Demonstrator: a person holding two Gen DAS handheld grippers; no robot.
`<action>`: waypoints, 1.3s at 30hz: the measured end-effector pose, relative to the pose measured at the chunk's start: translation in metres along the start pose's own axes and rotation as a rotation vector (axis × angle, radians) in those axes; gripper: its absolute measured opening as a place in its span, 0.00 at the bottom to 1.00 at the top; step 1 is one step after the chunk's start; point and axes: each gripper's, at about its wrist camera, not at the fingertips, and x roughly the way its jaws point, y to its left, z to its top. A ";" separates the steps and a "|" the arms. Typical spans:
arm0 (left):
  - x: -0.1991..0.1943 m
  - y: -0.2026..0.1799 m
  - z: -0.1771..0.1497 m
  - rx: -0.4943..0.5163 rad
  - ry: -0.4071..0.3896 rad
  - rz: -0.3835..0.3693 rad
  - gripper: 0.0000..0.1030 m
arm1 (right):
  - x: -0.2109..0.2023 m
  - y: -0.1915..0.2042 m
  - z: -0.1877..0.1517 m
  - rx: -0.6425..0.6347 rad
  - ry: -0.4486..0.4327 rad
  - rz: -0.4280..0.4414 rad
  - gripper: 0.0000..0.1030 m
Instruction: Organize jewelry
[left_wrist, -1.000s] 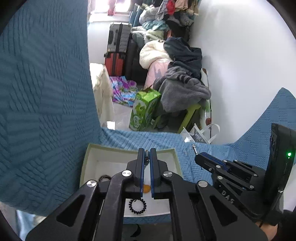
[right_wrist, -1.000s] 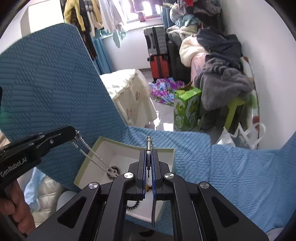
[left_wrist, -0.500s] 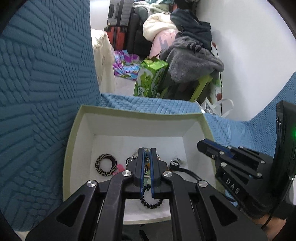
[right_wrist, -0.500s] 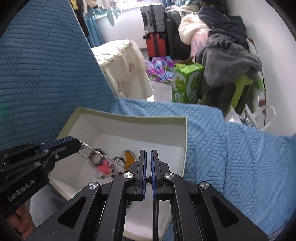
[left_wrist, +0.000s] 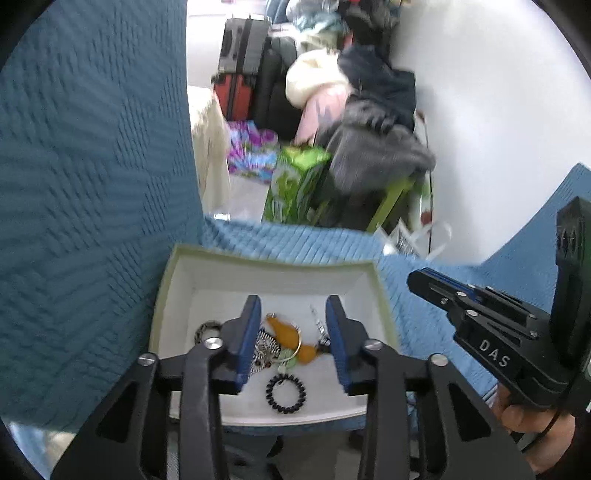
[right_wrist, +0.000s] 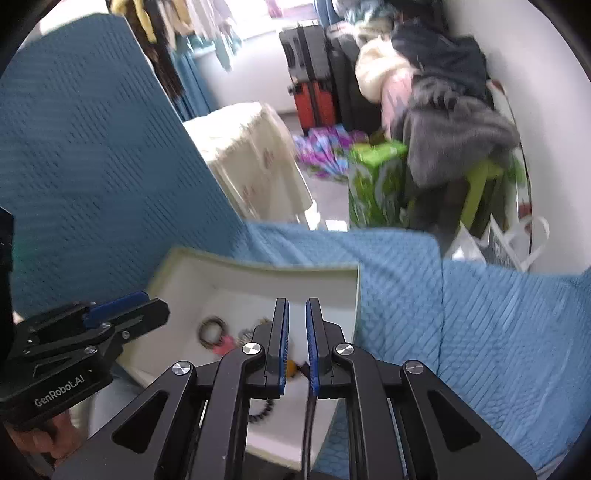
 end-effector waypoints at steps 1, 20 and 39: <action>-0.009 -0.004 0.003 0.008 -0.017 0.007 0.43 | -0.013 0.002 0.005 -0.007 -0.025 -0.001 0.08; -0.124 -0.043 -0.002 0.053 -0.235 0.129 0.80 | -0.168 0.018 0.013 -0.037 -0.294 0.033 0.18; -0.125 -0.045 -0.061 0.036 -0.180 0.159 0.99 | -0.166 0.002 -0.071 0.006 -0.211 -0.039 0.31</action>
